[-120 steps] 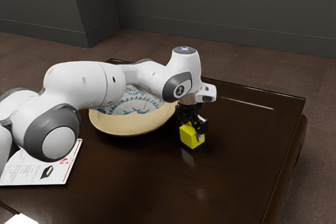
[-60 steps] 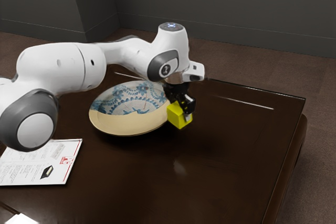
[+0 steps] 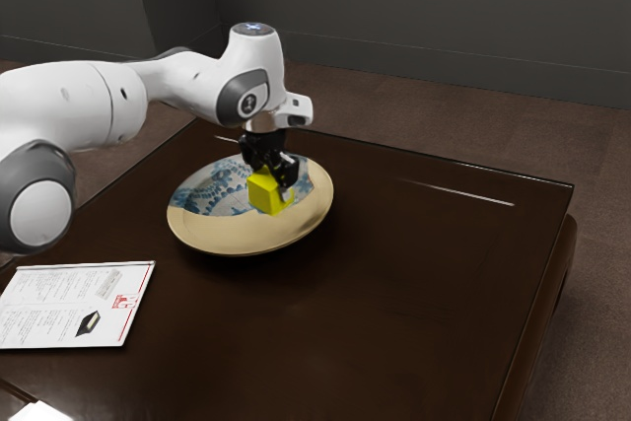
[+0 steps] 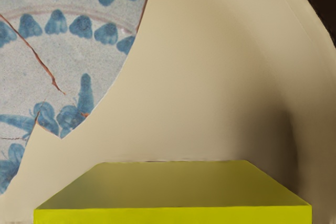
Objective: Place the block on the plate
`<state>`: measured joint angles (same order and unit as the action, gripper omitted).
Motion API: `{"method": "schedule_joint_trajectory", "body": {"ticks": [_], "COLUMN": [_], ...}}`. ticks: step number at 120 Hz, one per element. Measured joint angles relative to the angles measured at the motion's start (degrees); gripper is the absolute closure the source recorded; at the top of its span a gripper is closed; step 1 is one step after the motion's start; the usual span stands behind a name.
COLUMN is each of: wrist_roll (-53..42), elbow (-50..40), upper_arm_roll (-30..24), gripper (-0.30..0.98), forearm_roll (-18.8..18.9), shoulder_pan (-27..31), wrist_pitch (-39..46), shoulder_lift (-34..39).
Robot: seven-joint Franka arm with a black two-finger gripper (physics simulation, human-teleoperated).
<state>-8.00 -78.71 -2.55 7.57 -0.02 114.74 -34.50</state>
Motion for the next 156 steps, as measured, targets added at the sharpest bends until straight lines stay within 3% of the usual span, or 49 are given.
{"method": "schedule_joint_trajectory", "body": {"ticks": [23, 43, 59, 101, 156], "wrist_roll": [-0.7, -1.3, -1.8, -3.6, -2.4], "elbow": [-0.2, 0.2, 0.6, 0.7, 0.1], "upper_arm_roll": [-7.3, -10.4, -10.8, -10.7, -12.1], "gripper": [0.32, 0.32, 0.32, 0.07, 0.01], "forearm_roll": [3.1, 6.3, 7.4, 7.7, 7.2], "shoulder_pan": [8.8, 12.9, 13.3, 13.0, 12.4], "wrist_pitch": [-0.2, -0.2, -0.1, -0.5, -9.7], "shoulder_lift": [-0.4, -2.7, -4.0, -3.2, 6.5]}}
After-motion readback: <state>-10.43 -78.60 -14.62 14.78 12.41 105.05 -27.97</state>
